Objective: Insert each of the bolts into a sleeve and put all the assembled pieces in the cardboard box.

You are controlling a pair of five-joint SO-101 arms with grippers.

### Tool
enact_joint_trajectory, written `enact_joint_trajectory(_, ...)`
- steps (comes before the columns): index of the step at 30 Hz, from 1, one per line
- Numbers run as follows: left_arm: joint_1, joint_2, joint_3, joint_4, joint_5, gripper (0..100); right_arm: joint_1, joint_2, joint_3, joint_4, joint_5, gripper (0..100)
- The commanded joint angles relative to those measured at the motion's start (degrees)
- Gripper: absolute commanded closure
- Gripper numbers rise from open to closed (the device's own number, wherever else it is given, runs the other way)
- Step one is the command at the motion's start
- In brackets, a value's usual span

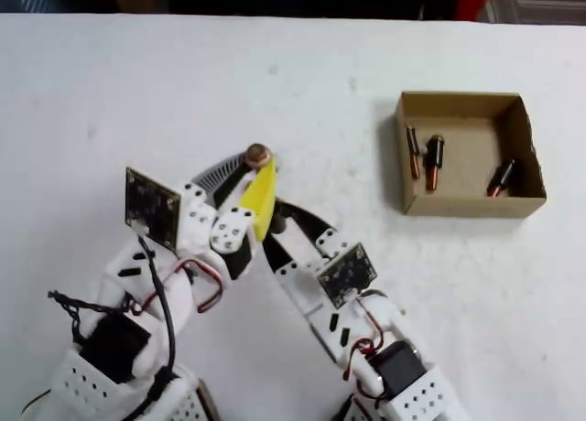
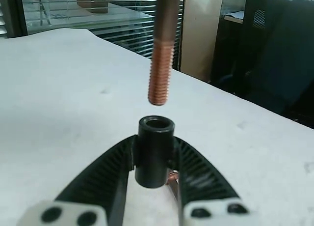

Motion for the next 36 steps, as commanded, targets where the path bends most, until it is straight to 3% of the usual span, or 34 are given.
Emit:
enact_joint_trajectory(1, 1.10, -0.84, -0.44, -1.32, 0.70, 98, 0.40, -0.66, 0.18, -1.54, -0.44, 98.1)
enact_joint_trajectory(20, 5.23, -0.84, 2.02, -1.41, 0.70, 98, 0.57, -0.66, 0.09, -3.38, -0.26, 98.1)
enact_joint_trajectory(36, 3.38, -0.75, 10.11, -1.32, 0.70, 98, 0.75, -0.66, 0.44, -3.03, -0.18, 98.1)
